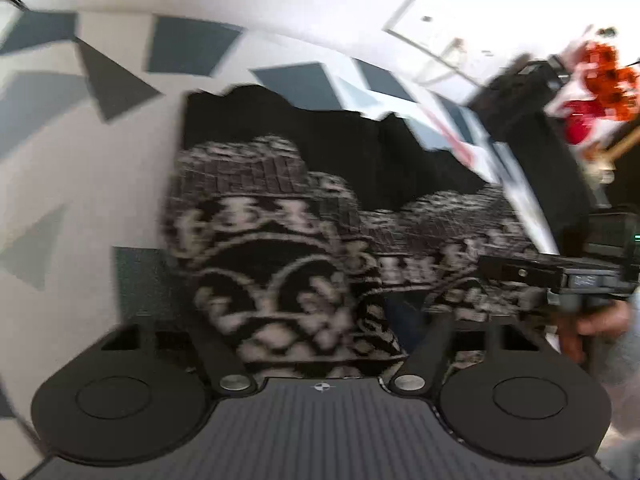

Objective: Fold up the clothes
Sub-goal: 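Lift the folded sweater with both grippers and carry it to the chair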

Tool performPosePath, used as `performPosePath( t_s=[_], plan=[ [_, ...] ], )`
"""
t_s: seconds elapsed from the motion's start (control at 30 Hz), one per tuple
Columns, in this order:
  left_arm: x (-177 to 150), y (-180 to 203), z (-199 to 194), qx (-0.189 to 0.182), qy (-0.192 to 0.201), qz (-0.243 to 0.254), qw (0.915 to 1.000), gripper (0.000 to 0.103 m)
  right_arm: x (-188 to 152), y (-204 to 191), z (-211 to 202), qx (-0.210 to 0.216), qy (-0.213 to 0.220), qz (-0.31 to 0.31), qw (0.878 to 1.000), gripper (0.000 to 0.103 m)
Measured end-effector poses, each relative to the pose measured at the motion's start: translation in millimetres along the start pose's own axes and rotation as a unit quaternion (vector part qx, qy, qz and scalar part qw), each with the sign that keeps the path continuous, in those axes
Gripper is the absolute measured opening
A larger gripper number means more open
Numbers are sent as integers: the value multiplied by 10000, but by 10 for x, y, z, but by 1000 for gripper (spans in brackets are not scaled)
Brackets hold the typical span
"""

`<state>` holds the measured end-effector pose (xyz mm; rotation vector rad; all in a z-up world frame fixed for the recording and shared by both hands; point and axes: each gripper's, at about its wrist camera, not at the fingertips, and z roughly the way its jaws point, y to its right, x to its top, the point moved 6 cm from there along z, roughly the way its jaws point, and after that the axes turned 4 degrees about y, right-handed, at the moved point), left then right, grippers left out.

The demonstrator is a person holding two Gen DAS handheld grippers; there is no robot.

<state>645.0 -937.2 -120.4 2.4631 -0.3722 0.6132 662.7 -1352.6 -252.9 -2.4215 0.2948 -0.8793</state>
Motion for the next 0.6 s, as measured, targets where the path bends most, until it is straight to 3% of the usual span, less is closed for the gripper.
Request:
performPosePath(
  t_s=[0.03,0.1,0.33,0.6],
  plan=[
    [-12,2,-20,82,67,-15,9999,45,3,-16,-20,-20,45,55,10000,42],
    [-35,6,-61,245,201,-44,9995,43,8,-49,-61,-61,136,164,9998,30],
    [-152,28,-585,234,792,-310,9961,41,44,-276,-427,194,797,755,9938,26],
    [-291,51,-1245,142,1478,-633,9869,41,149,-759,-747,673,1089,705,9893,26]
  ],
)
